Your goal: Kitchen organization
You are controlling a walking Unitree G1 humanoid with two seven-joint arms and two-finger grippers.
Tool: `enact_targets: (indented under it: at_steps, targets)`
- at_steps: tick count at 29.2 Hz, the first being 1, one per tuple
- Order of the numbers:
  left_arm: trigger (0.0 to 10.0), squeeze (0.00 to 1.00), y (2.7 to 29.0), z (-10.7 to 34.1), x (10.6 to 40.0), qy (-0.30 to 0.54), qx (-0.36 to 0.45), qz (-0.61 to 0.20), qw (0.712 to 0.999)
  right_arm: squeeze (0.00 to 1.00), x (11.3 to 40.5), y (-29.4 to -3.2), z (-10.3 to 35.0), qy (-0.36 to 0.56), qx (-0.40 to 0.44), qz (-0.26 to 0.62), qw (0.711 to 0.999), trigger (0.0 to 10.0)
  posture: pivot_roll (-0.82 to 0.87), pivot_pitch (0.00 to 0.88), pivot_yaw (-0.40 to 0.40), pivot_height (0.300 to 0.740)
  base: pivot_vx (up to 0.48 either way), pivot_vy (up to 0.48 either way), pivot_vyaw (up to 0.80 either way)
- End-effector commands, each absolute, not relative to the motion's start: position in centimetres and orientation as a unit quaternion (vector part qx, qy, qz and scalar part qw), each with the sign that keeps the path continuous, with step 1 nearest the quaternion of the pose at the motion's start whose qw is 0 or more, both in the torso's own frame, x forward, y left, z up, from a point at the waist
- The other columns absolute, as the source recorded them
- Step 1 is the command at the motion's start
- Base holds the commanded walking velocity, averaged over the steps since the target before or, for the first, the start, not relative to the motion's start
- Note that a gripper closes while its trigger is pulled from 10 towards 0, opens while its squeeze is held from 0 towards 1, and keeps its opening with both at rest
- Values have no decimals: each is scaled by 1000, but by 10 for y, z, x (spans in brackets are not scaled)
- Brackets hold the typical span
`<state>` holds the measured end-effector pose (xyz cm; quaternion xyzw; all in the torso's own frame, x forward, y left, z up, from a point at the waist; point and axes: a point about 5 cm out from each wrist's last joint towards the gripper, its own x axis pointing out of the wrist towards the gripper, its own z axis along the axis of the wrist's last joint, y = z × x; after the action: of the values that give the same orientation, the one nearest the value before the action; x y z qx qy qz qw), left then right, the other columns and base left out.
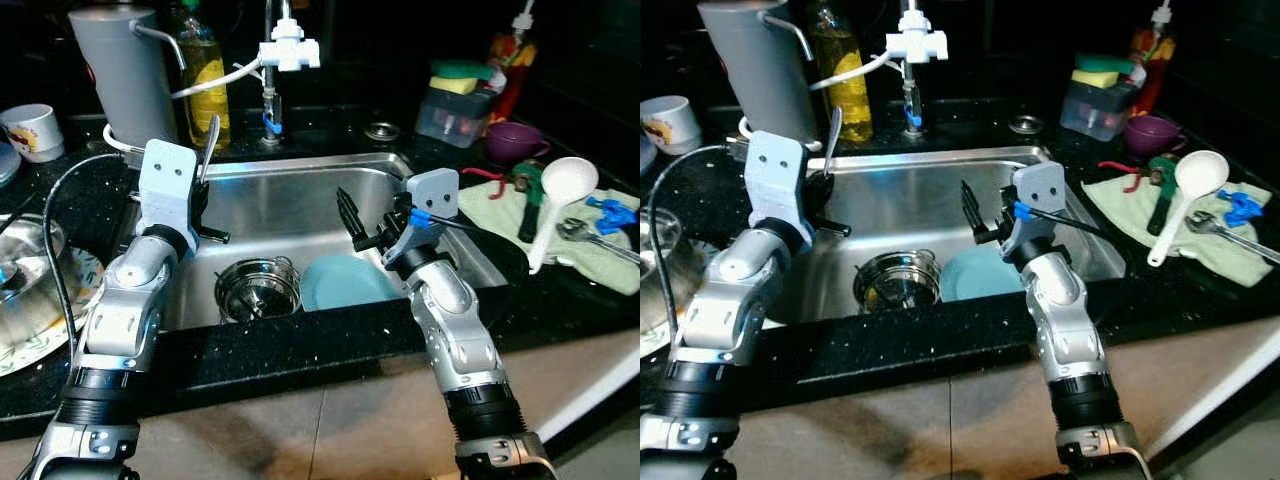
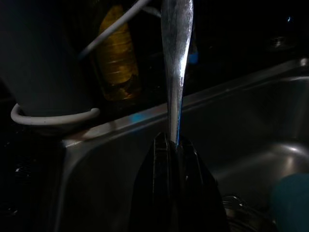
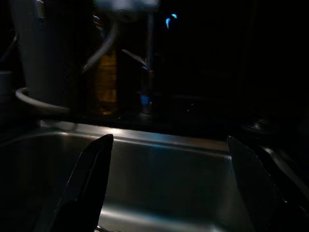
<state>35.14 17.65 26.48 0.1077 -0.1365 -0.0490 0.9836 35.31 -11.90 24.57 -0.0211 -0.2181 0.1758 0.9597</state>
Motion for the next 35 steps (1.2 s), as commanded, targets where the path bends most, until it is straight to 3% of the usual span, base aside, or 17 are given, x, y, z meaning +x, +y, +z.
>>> enact_targets:
  at_steps: [1, 6, 9, 11, 23, 24, 25, 27, 30, 31, 32, 33, 34, 35]
  targets:
    - [10000, 0, 174, 261, 353, -116, 131, -58, 983, 0, 353, -119, 246, -218, -19, 178, 959, 10000, -13, 111, -27, 740, 0, 0, 0]
    - [10000, 0, 168, 258, 359, -87, 170, -98, 977, 0, 353, -118, 244, -213, -20, 184, 959, 10000, -9, 109, -32, 740, 0, 0, 0]
    - [10000, 0, 161, 256, 366, -62, 212, -149, 964, 0, 354, -116, 243, -205, -24, 195, 959, 10000, -5, 108, -31, 740, 0, 0, 0]
    - [10000, 0, 152, 246, 372, -11, 255, -226, 940, 0, 356, -108, 241, -183, -43, 228, 955, 10000, -9, 107, -27, 740, 0, 0, 0]
    - [10000, 12, 149, 220, 386, 55, 257, -278, 924, 0, 351, -98, 234, -81, -130, 344, 926, 10000, -10, 106, -28, 740, 0, 0, 0]
    - [10000, 478, 148, 217, 388, 64, 256, -286, 921, 0, 350, -98, 234, -73, -138, 354, 922, 10000, -11, 108, -27, 740, 0, 0, 0]
    - [10000, 741, 148, 213, 390, 72, 257, -292, 918, 0, 349, -98, 234, -65, -146, 363, 918, 10000, -14, 109, -26, 740, 0, 0, 0]
    - [10000, 741, 147, 211, 390, 77, 259, -295, 916, 0, 348, -98, 234, -60, -151, 370, 915, 10000, -14, 109, -26, 740, 0, 0, 0]
    - [10000, 612, 144, 201, 391, 94, 258, -308, 911, 0, 344, -97, 234, -44, -160, 387, 907, 10000, -14, 111, -26, 740, 0, 0, 0]
    - [10000, 612, 144, 201, 391, 94, 258, -308, 911, 0, 344, -97, 234, -44, -160, 387, 907, 10000, -14, 111, -26, 740, 0, 0, 0]
    - [10000, 420, 142, 198, 392, 96, 269, -311, 907, 0, 342, -97, 235, -39, -164, 393, 904, 10000, -22, 115, -22, 740, 0, 0, 0]
    - [10000, 420, 142, 198, 392, 96, 269, -311, 907, 0, 342, -97, 235, -39, -164, 393, 904, 10000, -22, 115, -22, 740, 0, 0, 0]
    - [10000, 0, 141, 199, 393, 94, 276, -312, 904, 0, 341, -98, 235, -35, -165, 395, 903, 10000, -22, 115, -22, 740, 0, 0, 0]
    - [10000, 0, 140, 199, 393, 93, 277, -313, 904, 0, 341, -98, 235, -34, -166, 395, 903, 10000, -22, 115, -22, 740, 0, 0, 0]
